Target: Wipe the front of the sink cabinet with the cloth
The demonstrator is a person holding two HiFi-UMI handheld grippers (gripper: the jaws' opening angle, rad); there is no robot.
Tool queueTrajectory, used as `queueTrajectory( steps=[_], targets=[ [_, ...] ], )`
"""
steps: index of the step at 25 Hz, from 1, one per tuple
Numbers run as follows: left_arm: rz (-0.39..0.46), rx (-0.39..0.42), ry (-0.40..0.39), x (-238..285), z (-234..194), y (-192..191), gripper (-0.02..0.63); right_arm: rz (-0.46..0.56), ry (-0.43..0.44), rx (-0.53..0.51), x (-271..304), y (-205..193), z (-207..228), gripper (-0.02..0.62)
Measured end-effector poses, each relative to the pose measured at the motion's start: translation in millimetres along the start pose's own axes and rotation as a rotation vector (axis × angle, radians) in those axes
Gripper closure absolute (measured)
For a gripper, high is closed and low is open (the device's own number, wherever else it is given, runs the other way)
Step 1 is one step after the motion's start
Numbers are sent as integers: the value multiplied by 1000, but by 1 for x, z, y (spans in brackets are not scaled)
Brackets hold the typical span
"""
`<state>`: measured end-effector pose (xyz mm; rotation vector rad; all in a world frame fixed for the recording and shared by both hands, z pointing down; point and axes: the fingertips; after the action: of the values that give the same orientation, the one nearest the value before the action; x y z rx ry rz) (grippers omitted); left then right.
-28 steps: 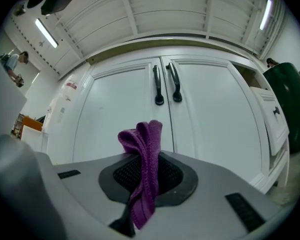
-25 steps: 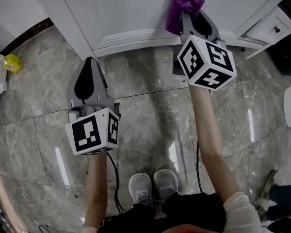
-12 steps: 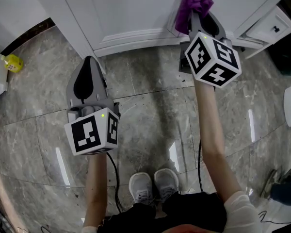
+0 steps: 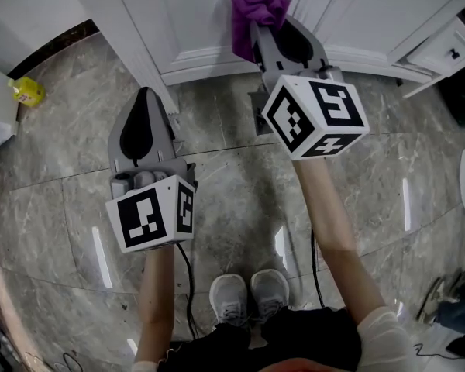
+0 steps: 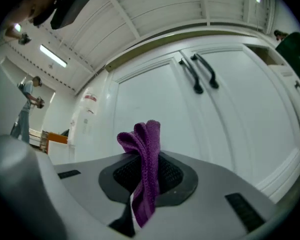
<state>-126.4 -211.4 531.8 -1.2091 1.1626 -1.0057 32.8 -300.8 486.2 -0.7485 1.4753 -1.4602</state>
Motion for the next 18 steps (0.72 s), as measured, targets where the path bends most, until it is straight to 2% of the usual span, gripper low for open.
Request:
queueTrajectory(
  steps=[4,6,12,18],
  targets=[
    [12,8,22,-8,-13,-4,601,-32,163,75,18,-29,-66,541],
    [19,20,45,-13,-23,-6,600,-49,213,82,27,-45,-92,541],
    [8,34,77,-22,-46,-11,601,-90,287,76,44,-79,-134,541],
    [-3,41,96,-22,-53,-17,601,-99,297,60,48,-90,-142,541]
  ],
)
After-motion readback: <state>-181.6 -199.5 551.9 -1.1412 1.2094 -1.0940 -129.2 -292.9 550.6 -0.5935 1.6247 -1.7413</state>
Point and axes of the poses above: the fingertips, and each gripper's own axes: x forward along the fingers, z to its right, y out of its top, and after that the axes turned 1 degree about -y, right-handed
